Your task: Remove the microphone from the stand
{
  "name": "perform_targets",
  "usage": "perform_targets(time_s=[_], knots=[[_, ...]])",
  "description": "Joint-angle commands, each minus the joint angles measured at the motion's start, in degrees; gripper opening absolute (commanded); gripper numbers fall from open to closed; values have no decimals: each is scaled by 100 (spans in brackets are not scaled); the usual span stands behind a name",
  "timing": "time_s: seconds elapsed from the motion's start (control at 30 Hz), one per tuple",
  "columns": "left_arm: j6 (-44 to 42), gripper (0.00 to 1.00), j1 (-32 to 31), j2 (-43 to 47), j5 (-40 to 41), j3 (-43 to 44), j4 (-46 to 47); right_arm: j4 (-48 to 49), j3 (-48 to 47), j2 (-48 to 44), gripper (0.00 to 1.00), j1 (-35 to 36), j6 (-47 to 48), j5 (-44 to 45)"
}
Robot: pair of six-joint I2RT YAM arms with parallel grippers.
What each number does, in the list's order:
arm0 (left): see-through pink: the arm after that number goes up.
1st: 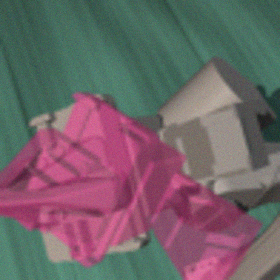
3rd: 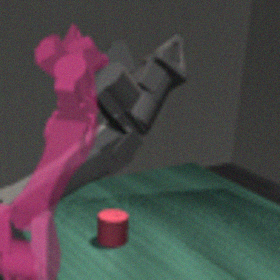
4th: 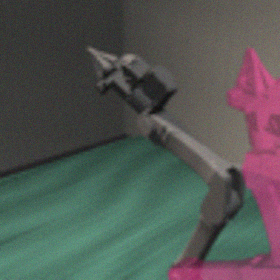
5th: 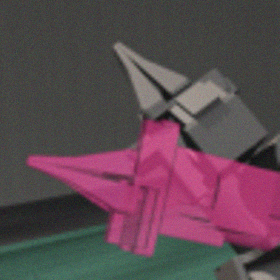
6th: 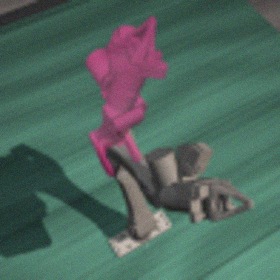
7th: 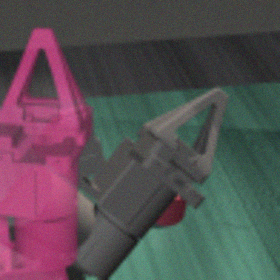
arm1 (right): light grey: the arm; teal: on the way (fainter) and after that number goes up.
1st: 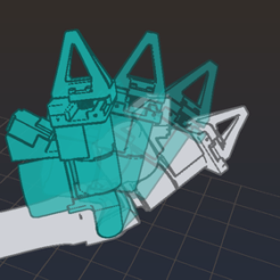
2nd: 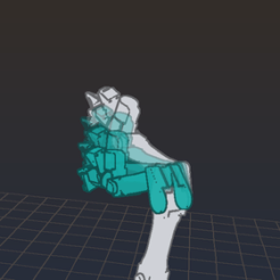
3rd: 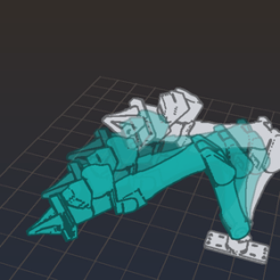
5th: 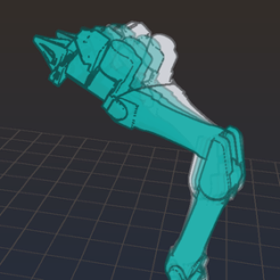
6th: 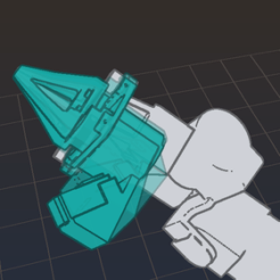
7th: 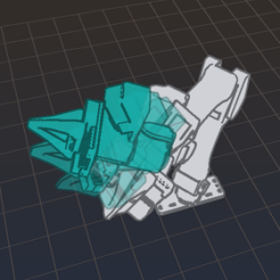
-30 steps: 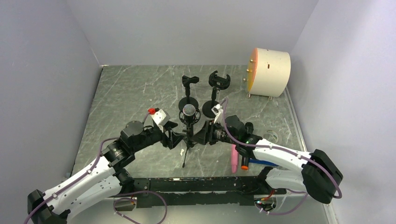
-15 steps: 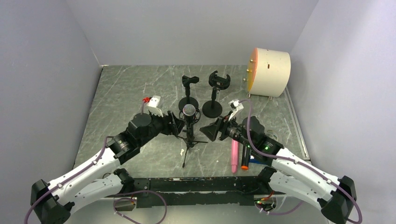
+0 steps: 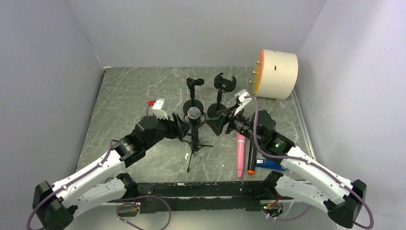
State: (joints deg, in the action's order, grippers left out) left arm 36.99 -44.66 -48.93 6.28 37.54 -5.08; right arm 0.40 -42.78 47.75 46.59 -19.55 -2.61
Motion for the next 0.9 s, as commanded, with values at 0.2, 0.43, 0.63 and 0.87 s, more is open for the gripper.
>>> perform_targets(time_s=[0.2, 0.43, 0.63, 0.87], knots=[[373, 77, 19, -523, 6, -196, 466, 504, -688, 677, 75, 8, 1102, -80], [284, 70, 19, -493, -83, -389, 591, 600, -884, 1271, 73, 26, 1700, -285], [263, 68, 19, -305, -59, -528, 625, 579, -1148, 1848, 73, 60, 1911, -460], [174, 67, 12, -368, -99, -391, 517, 920, -1164, 2512, 75, 59, 1911, -464]])
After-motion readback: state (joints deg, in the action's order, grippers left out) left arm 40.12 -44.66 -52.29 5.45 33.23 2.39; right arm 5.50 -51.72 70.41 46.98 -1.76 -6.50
